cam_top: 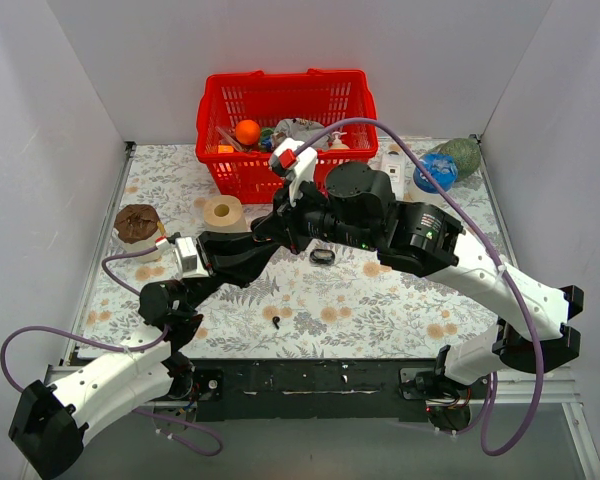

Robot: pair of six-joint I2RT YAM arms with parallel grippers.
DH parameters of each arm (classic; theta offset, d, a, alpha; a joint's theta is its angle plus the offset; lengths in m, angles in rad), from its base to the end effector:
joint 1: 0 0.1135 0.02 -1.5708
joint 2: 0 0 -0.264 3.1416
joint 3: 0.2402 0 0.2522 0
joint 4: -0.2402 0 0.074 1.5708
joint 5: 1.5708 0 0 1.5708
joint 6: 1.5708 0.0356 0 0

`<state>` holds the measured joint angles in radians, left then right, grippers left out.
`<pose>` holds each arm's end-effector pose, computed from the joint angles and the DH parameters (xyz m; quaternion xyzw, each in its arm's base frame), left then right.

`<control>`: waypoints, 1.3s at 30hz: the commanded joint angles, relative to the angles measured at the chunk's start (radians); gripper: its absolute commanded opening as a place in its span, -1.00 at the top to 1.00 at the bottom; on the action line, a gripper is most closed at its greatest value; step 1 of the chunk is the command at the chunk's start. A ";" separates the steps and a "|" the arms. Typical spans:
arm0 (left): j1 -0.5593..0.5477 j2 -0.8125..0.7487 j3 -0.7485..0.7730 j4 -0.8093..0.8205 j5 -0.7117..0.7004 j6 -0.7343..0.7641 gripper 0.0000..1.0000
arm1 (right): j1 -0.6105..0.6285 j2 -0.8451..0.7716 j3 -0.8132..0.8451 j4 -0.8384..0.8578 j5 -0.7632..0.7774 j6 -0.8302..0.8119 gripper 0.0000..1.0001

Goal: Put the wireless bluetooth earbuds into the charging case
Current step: Place the earbud in the charging case.

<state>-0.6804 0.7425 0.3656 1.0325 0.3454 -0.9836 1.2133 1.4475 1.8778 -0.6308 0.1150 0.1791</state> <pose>0.1172 -0.1104 0.3232 0.0867 0.4535 -0.7045 0.5390 0.1061 0.2724 0.5104 -0.3505 0.6900 0.3710 0.5133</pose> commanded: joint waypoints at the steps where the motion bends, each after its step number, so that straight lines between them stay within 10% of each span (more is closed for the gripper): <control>1: 0.001 -0.011 0.010 0.032 -0.003 0.008 1.00 | 0.006 -0.033 -0.011 0.002 0.012 -0.010 0.97; 39: 0.001 0.021 0.019 0.028 0.003 0.002 1.00 | 0.051 0.045 0.099 -0.086 0.014 -0.036 0.75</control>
<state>-0.6807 0.7612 0.3656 1.0473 0.3557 -0.9844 1.2457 1.4773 1.9362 -0.7006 0.1551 0.1452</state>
